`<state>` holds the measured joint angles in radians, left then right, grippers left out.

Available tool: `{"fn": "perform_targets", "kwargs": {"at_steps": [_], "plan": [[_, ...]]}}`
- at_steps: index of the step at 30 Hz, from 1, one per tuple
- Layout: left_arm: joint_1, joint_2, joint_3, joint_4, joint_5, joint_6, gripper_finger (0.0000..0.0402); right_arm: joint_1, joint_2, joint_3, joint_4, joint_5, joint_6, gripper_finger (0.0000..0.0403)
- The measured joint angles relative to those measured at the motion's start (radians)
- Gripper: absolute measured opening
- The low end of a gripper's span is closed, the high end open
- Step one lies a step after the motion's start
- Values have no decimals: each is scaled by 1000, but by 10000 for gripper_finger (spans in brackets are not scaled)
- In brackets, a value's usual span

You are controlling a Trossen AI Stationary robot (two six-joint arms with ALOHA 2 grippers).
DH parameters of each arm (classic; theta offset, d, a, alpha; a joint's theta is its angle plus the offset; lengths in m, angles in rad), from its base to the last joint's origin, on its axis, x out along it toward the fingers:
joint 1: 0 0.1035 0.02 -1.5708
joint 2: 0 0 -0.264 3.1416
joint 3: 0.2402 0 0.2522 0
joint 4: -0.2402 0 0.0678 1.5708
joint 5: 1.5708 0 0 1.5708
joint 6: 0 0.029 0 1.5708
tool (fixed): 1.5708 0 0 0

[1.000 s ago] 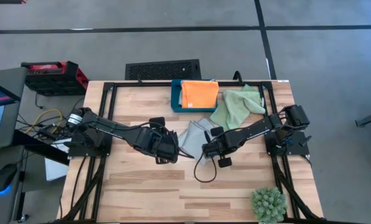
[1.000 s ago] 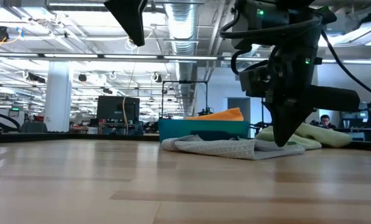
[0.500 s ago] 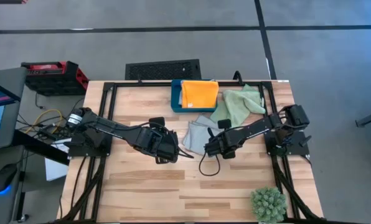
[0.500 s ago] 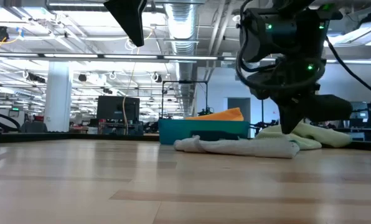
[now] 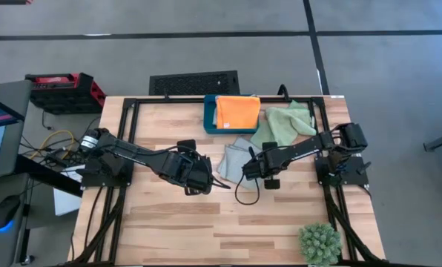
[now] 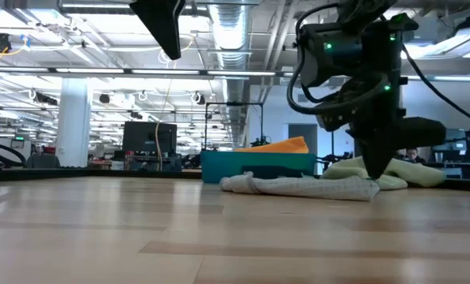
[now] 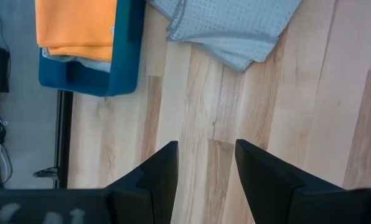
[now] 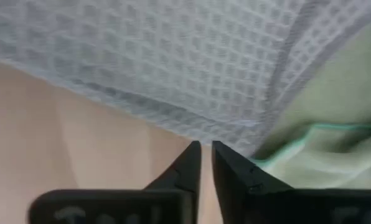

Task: Fold microfiber towels
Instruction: Put the folded gray microfiber cloth into the blue bin

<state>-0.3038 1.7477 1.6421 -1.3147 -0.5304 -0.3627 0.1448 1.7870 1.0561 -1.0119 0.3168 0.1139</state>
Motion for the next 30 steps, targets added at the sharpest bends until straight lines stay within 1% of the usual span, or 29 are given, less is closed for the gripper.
{"fn": "perform_targets", "kwargs": {"at_steps": [4,7,11,15,19,23,26,30], "plan": [[0,1,-6,-20,1,-4,153,23,0,14,-37,-28,1,93],[-1,1,-7,-42,1,-9,153,38,-1,51,-79,-29,48,113],[-3,1,-7,-77,1,-9,153,80,-1,117,-133,-27,105,126],[-19,0,-30,-102,-2,19,153,159,-2,169,-146,-29,158,131],[-35,-55,-125,-105,-9,24,153,239,-2,196,-148,-28,215,132],[-36,-146,-269,-46,-9,-1,153,292,-2,217,-175,-29,371,129],[-35,-232,-386,62,1,-29,153,330,-2,222,-196,-23,465,127],[-46,-318,-535,289,33,-24,153,387,-2,223,-183,-24,515,127]]}}
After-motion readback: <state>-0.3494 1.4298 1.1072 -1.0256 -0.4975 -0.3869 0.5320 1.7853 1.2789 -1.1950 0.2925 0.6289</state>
